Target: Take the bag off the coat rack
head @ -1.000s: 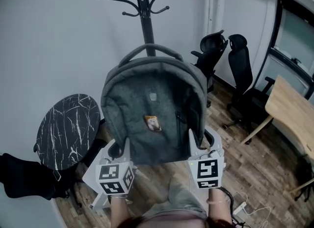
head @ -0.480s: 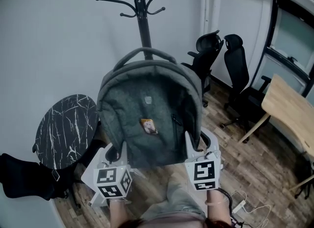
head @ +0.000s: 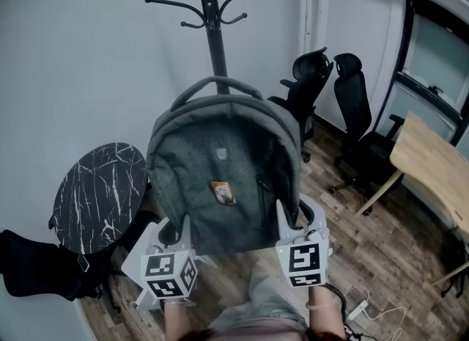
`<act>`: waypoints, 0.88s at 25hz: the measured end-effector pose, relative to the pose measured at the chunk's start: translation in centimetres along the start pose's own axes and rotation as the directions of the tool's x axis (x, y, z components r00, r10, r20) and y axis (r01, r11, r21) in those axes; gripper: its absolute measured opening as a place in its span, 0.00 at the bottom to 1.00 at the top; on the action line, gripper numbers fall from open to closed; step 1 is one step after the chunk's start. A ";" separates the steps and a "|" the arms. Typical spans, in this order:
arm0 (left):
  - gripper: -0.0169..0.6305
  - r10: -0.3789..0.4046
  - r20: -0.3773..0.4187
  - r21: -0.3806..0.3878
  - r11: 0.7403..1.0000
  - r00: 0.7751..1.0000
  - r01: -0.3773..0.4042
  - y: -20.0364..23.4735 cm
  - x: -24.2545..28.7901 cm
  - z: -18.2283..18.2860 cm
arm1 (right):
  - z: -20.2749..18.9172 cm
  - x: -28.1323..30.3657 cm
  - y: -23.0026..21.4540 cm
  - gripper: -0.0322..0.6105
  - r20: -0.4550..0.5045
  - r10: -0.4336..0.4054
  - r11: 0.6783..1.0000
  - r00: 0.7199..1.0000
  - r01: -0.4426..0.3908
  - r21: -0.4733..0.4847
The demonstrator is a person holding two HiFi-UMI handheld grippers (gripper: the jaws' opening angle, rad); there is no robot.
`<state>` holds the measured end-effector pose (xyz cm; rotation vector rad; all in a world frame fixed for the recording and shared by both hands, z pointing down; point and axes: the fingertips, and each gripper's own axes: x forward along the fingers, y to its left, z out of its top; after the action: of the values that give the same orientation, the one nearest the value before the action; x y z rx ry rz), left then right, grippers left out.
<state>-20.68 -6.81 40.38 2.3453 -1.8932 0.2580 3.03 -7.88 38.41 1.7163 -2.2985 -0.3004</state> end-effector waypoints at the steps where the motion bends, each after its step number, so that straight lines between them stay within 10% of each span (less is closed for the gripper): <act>1: 0.14 0.000 0.001 0.001 1.000 1.000 0.000 0.1 0.2 0.2 | 0.1 0.1 0.0 0.21 0.000 -0.002 1.000 1.000 0.002 0.002; 22: 0.14 -0.035 -0.012 0.027 0.999 0.999 0.035 1.0 6.9 2.8 | 0.5 6.1 -2.6 0.21 -0.014 -0.020 1.000 1.000 0.020 0.018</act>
<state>-20.09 -14.21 39.01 2.3870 -1.8533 0.2949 3.60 -14.51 37.63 1.7458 -2.2826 -0.2720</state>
